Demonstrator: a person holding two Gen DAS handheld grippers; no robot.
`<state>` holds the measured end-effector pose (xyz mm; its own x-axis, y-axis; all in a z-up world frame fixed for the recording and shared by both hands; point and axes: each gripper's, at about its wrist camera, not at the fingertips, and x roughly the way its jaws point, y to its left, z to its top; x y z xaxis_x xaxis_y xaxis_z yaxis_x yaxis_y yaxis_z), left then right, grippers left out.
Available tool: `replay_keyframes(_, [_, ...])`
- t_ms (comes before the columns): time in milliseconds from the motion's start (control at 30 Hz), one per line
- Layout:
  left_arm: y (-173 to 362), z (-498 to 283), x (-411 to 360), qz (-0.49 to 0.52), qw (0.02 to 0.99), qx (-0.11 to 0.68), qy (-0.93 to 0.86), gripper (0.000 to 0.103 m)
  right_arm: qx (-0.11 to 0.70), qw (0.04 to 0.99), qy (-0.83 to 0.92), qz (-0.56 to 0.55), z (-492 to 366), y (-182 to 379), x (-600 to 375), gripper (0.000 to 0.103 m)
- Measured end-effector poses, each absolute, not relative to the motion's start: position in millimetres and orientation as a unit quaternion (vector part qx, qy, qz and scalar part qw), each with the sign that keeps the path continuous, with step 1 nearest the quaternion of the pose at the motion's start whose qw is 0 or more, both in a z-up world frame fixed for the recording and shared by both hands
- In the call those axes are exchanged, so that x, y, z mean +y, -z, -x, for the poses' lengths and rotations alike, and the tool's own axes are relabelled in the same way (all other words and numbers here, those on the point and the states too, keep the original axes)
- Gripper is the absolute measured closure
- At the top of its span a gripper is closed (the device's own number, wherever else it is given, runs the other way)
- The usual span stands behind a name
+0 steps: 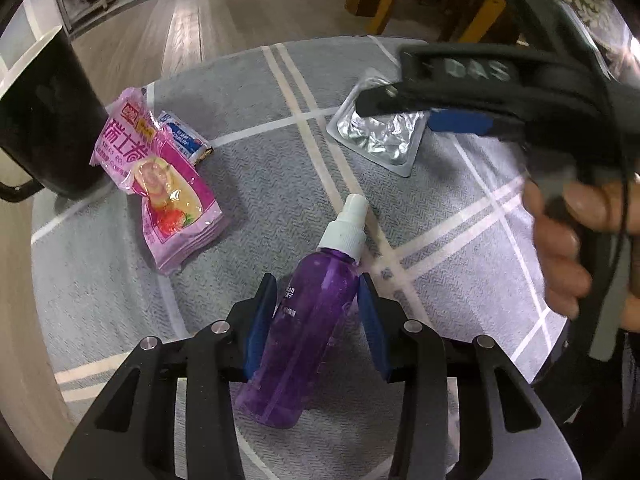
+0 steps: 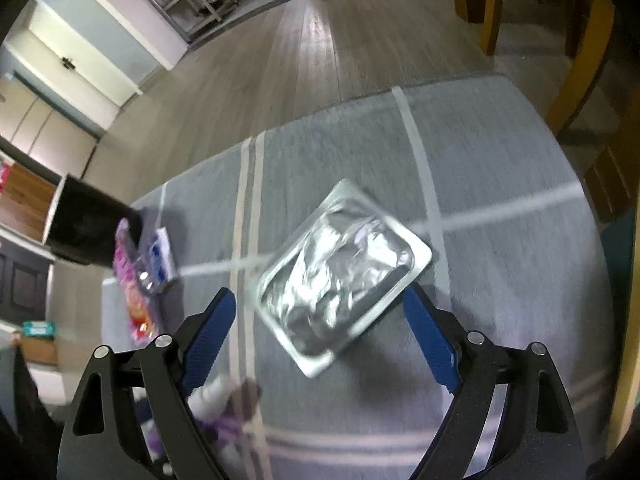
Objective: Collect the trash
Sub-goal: 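Grasp the silver blister pack with the right tool while the left tool grasps the purple spray bottle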
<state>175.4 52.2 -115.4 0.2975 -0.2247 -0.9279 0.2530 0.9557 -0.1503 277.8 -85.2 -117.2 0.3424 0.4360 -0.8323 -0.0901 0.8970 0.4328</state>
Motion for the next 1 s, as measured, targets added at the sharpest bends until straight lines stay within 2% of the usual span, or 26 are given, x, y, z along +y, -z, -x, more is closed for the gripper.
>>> replay_keyframes(367, [115,-168,68,0.03,0.801,0.58,0.149,0.062,0.544,0.826,-0.143,0.034,-294,119,-36,0.016])
replay_keyframes(467, [113,-166,69,0.024,0.801,0.58,0.147,0.061,0.532,0.833,-0.146,0.038,-287,119,-38,0.023])
replay_keyframes(533, [115,-169,63,0.02,0.799,0.582,0.146,0.059,0.528,0.836,-0.148,0.035,-283,118,-43,0.031])
replay_keyframes(633, [118,-169,56,0.01,0.797,0.587,0.14,0.052,0.526,0.835,-0.16,0.034,-271,118,-55,0.032])
replay_keyframes(833, [117,-166,43,-0.011,0.795,0.592,0.129,0.051,0.521,0.836,-0.174,0.016,-252,117,-77,0.033])
replay_keyframes(900, [118,-164,40,-0.014,0.796,0.592,0.124,0.053,0.514,0.839,-0.181,0.005,-244,113,-89,0.033])
replay_keyframes(933, [117,-162,39,-0.016,0.796,0.592,0.121,0.059,0.509,0.841,-0.184,0.002,-237,110,-96,0.033])
replay_keyframes(1000, [115,-159,37,-0.012,0.797,0.592,0.119,0.064,0.502,0.844,-0.19,-0.002,-230,105,-102,0.033])
